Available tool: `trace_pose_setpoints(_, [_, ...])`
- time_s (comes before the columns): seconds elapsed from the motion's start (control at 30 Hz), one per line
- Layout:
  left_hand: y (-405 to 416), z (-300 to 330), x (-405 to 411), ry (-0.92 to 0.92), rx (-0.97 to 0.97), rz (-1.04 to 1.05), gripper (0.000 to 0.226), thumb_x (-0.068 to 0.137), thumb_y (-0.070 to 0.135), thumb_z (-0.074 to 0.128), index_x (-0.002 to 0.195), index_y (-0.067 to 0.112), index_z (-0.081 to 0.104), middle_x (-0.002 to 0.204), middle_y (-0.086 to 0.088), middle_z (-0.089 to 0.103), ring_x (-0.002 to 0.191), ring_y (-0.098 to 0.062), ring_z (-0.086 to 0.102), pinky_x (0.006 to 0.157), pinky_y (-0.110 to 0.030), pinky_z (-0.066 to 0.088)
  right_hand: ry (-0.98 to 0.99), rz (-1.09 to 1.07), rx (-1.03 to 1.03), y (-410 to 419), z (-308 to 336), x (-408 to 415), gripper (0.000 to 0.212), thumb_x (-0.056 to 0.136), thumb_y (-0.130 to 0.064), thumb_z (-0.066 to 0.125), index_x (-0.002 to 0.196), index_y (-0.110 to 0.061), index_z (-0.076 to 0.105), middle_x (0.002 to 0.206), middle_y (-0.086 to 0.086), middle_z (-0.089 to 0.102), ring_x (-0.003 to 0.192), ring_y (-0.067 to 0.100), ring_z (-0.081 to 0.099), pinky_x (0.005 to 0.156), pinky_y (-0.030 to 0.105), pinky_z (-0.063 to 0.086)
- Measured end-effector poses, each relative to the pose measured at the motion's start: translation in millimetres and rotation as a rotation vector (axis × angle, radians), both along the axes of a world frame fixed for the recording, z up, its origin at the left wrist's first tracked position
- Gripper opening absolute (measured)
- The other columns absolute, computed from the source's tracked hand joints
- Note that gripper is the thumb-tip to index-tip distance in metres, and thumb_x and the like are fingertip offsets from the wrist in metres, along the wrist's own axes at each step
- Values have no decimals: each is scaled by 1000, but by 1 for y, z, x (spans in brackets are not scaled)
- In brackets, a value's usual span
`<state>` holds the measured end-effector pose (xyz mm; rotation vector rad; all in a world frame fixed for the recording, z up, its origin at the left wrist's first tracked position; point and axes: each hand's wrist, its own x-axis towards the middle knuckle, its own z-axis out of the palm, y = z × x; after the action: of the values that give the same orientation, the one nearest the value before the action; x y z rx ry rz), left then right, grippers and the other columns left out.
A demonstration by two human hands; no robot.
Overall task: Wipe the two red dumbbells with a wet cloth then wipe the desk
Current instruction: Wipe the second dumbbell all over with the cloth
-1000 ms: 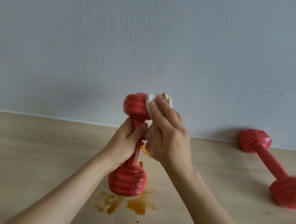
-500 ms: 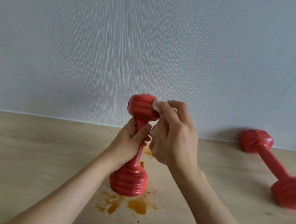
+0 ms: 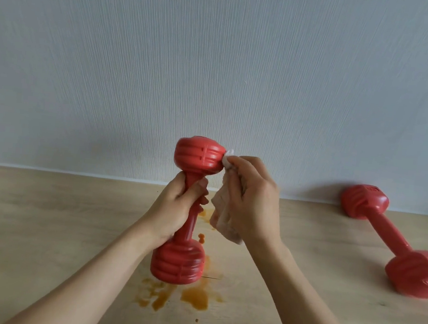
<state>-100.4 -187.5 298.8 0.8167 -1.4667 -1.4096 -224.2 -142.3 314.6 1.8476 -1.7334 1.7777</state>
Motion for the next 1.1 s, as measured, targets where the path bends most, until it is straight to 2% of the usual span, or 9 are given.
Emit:
trace_pose_setpoints(0.1, [-1, 1, -2, -36, -8, 24, 8, 96, 21, 48, 93, 14, 53, 74, -2, 56, 66, -11, 56, 62, -26, 46, 266, -106, -80, 7, 7, 13, 28, 89, -21, 44, 108, -22, 65, 105, -3, 61, 79, 25, 59, 57, 37, 50])
trace_pose_setpoints(0.17, [0, 1, -4, -47, -21, 32, 8, 96, 20, 48, 94, 14, 52, 75, -2, 58, 64, -9, 57, 60, -24, 47, 303, -140, -73, 7, 8, 14, 31, 89, -24, 42, 109, -24, 65, 105, -4, 60, 80, 26, 58, 55, 38, 50])
trace_pose_setpoints(0.33, [0, 0, -3, -20, -8, 17, 6, 95, 18, 49, 92, 14, 52, 76, -1, 55, 66, -9, 56, 60, -23, 46, 67, 49, -19, 6, 1, 2, 27, 89, -17, 45, 108, -18, 65, 106, -7, 57, 84, 16, 61, 69, 36, 51])
trace_pose_setpoints(0.47, [0, -1, -1, -9, 11, 17, 6, 94, 17, 51, 91, 12, 54, 76, -1, 55, 68, -11, 55, 64, -26, 45, -126, 89, 95, 1, 1, -5, 21, 92, -7, 52, 99, -21, 66, 95, -16, 58, 85, -3, 57, 74, 11, 42])
trace_pose_setpoints(0.53, [1, 0, 0, -6, 4, 8, 6, 93, 17, 51, 92, 13, 56, 76, 0, 56, 69, -10, 56, 64, -25, 46, -169, 94, 112, 2, 3, -6, 22, 91, -5, 52, 95, -25, 62, 93, -17, 57, 84, -5, 57, 72, 6, 39])
trace_pose_setpoints(0.73, [3, 3, -1, -8, 1, -25, 7, 94, 17, 49, 90, 13, 52, 66, 4, 56, 59, -6, 54, 57, -21, 47, 5, 85, -43, 5, 8, 4, 19, 91, -7, 53, 104, -17, 64, 104, -6, 56, 89, 3, 56, 76, 16, 44])
trace_pose_setpoints(0.93, [5, 3, 0, -6, -24, -70, 6, 91, 15, 53, 88, 16, 58, 68, 5, 59, 65, -8, 56, 64, -24, 46, -222, 52, 65, -4, -1, -10, 14, 90, -8, 56, 93, -22, 60, 85, -7, 63, 76, 1, 57, 70, 19, 43])
trace_pose_setpoints(1.03, [5, 6, 0, 22, -6, -64, 5, 92, 14, 51, 92, 11, 55, 69, 1, 56, 62, -10, 55, 60, -22, 47, -125, 36, -2, 1, 2, -2, 15, 90, -7, 54, 96, -18, 62, 91, -6, 60, 80, 1, 56, 71, 16, 43])
trace_pose_setpoints(1.1, [4, 8, -1, 43, 18, -61, 4, 94, 13, 48, 92, 11, 51, 69, -2, 52, 59, -11, 51, 56, -20, 45, -12, 42, -65, 6, 7, 7, 15, 92, -9, 51, 100, -15, 63, 98, -4, 58, 83, 8, 58, 72, 23, 46])
